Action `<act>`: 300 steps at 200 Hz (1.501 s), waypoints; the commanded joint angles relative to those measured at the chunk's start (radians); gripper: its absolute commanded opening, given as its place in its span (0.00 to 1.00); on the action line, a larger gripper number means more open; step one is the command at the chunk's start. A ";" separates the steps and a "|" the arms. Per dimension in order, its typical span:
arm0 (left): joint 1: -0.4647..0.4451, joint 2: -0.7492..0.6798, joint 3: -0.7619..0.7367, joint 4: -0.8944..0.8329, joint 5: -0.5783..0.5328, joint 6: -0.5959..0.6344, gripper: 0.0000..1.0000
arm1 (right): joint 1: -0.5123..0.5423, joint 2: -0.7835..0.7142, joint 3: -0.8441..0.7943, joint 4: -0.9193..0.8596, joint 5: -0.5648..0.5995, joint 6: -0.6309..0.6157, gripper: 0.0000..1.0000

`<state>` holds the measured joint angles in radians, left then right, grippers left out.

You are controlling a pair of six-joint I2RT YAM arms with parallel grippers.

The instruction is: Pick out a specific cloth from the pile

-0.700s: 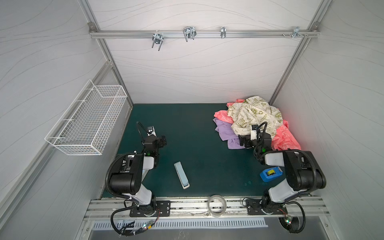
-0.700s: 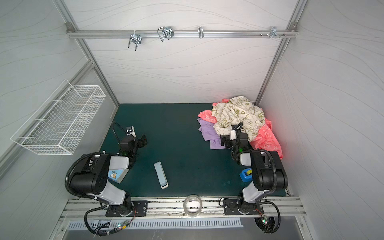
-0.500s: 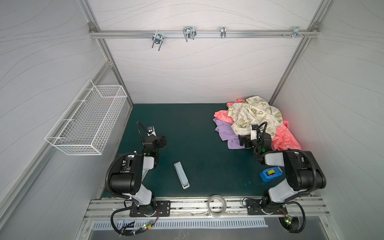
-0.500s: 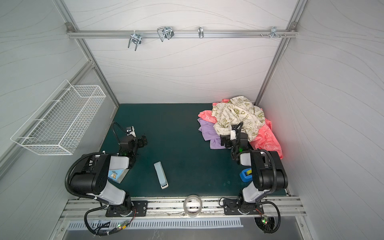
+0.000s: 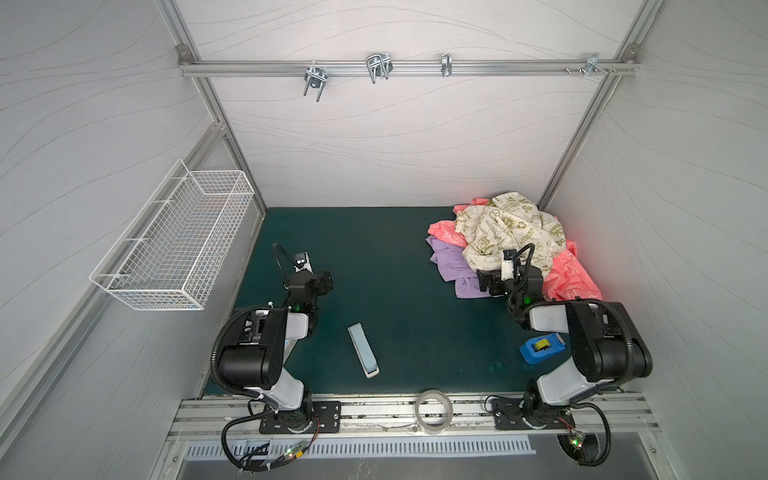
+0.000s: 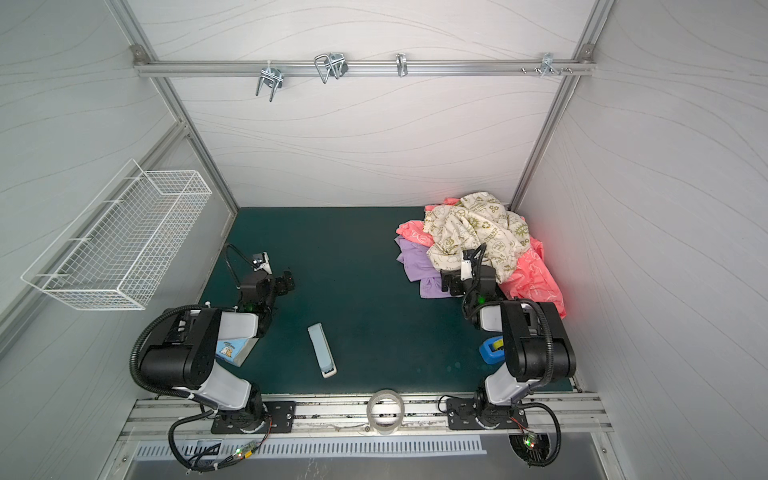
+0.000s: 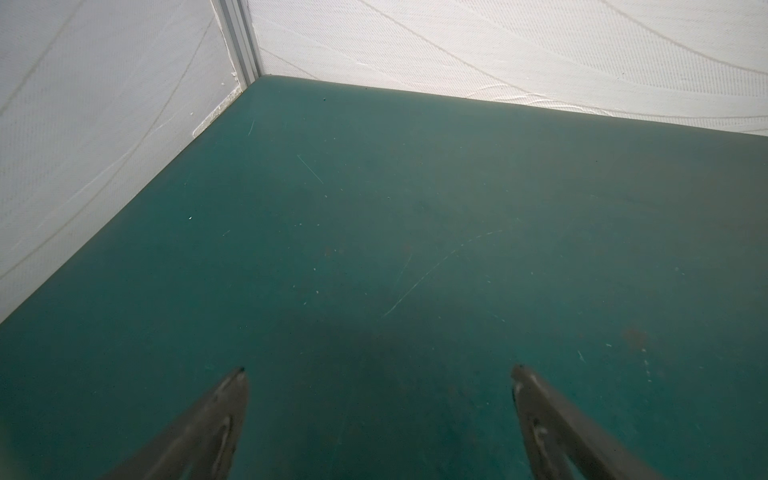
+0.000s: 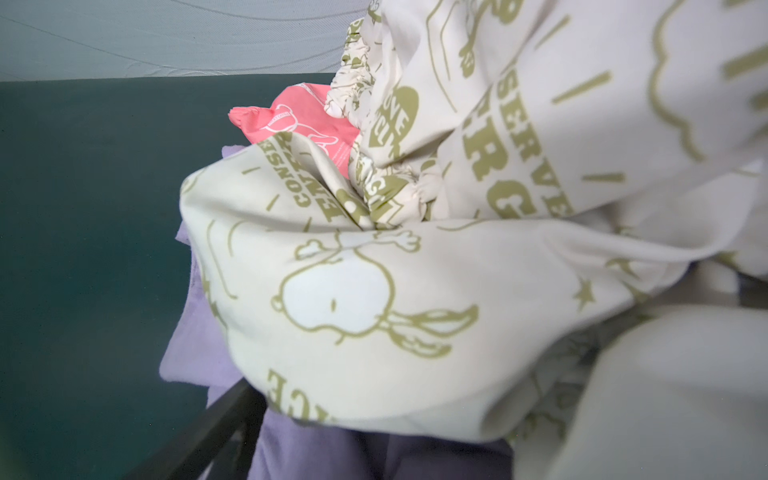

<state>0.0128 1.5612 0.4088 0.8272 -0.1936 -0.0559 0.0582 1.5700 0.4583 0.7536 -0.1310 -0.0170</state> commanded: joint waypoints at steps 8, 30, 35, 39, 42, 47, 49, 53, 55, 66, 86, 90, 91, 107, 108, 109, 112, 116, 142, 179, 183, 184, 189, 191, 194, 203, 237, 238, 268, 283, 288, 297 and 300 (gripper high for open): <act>0.004 -0.008 0.008 0.026 0.005 0.001 0.99 | -0.001 0.004 0.003 0.009 -0.002 -0.011 0.99; 0.003 -0.007 0.008 0.025 0.005 -0.001 0.99 | -0.001 0.004 0.003 0.009 -0.002 -0.011 0.99; 0.004 -0.007 0.008 0.024 0.005 0.000 0.99 | 0.000 0.004 0.003 0.009 -0.004 -0.011 0.99; 0.004 -0.007 0.008 0.025 0.004 0.000 0.99 | 0.000 0.004 0.003 0.009 -0.003 -0.011 0.99; 0.004 -0.007 0.007 0.026 0.005 0.000 0.99 | 0.000 0.004 0.003 0.009 -0.003 -0.011 0.99; 0.004 -0.008 0.008 0.024 0.005 0.001 0.99 | -0.002 0.004 0.003 0.009 -0.004 -0.011 0.99; 0.004 -0.007 0.008 0.024 0.004 -0.001 0.99 | 0.000 0.003 0.003 0.009 -0.004 -0.011 0.99; 0.004 -0.007 0.008 0.024 0.005 -0.001 0.99 | 0.000 0.004 0.003 0.009 -0.003 -0.011 0.99; 0.004 -0.007 0.008 0.024 0.005 0.000 0.99 | -0.001 0.004 0.003 0.009 -0.004 -0.011 0.99; 0.004 -0.007 0.008 0.025 0.005 0.001 0.99 | 0.000 0.003 0.003 0.009 -0.003 -0.011 0.99; 0.005 -0.007 0.008 0.024 0.005 0.001 0.99 | -0.001 0.004 0.002 0.009 -0.003 -0.011 0.99; 0.004 -0.008 0.010 0.024 0.004 0.000 0.99 | 0.000 0.004 0.002 0.009 -0.003 -0.011 0.99; 0.004 -0.008 0.010 0.024 0.005 -0.001 0.99 | 0.000 0.004 0.003 0.009 -0.003 -0.010 0.99; 0.004 -0.008 0.009 0.024 0.005 0.000 0.99 | 0.000 0.004 0.003 0.009 -0.003 -0.011 0.99; 0.005 -0.008 0.009 0.025 0.005 0.000 0.99 | -0.001 0.004 0.003 0.009 -0.002 -0.011 0.99; 0.004 -0.009 0.008 0.025 0.004 0.000 0.99 | 0.000 0.004 0.003 0.009 -0.002 -0.011 0.99; 0.004 -0.009 0.008 0.025 0.005 0.000 0.99 | -0.001 0.004 0.003 0.009 -0.003 -0.011 0.99; 0.005 -0.009 0.008 0.024 0.004 -0.001 0.99 | 0.000 0.004 0.003 0.009 -0.003 -0.011 0.99; 0.004 -0.038 0.033 -0.033 0.005 0.004 0.99 | 0.000 0.004 0.002 0.009 -0.002 -0.010 0.99; 0.004 -0.200 0.092 -0.286 0.033 -0.002 0.99 | -0.002 0.005 0.005 0.006 -0.003 -0.011 0.99; 0.004 -0.218 0.088 -0.290 0.045 0.001 0.99 | -0.002 0.005 0.005 0.007 -0.005 -0.009 0.99; 0.004 -0.223 0.087 -0.291 0.048 0.001 0.99 | -0.001 0.005 0.005 0.007 -0.004 -0.009 0.99; 0.004 -0.244 0.082 -0.297 0.065 0.004 0.99 | -0.001 0.005 0.006 0.004 -0.006 -0.010 0.99; 0.004 -0.256 0.080 -0.300 0.073 0.006 0.99 | -0.002 0.006 0.006 0.004 -0.005 -0.009 0.99; 0.004 -0.270 0.078 -0.305 0.085 0.007 0.99 | -0.001 0.005 0.005 0.005 -0.004 -0.009 0.99; 0.004 -0.313 0.080 -0.336 0.124 0.012 0.99 | -0.001 0.003 0.001 0.008 -0.004 -0.009 0.99; -0.004 -0.458 0.140 -0.546 0.301 0.009 0.99 | 0.012 -0.107 0.062 -0.184 0.056 -0.001 0.99; -0.005 -0.461 0.142 -0.551 0.305 0.010 0.99 | 0.013 -0.113 0.068 -0.198 0.061 -0.001 0.99; -0.032 -0.516 0.203 -0.678 0.461 0.008 0.99 | 0.090 -0.296 0.111 -0.421 0.234 -0.038 0.99; -0.047 -0.523 0.248 -0.766 0.526 0.010 0.99 | 0.135 -0.389 0.112 -0.502 0.277 -0.045 0.99; -0.053 -0.524 0.260 -0.791 0.543 0.010 0.99 | 0.149 -0.413 0.121 -0.535 0.294 -0.044 0.99; -0.062 -0.528 0.277 -0.826 0.578 0.014 0.99 | 0.168 -0.454 0.143 -0.604 0.302 -0.049 0.99; -0.065 -0.530 0.281 -0.833 0.591 0.014 0.99 | 0.173 -0.464 0.152 -0.626 0.307 -0.052 0.99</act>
<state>-0.0296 1.0485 0.6144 0.1417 0.2348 -0.0555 0.1856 1.1938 0.5640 0.3458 0.0780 -0.0334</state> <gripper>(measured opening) 0.991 0.989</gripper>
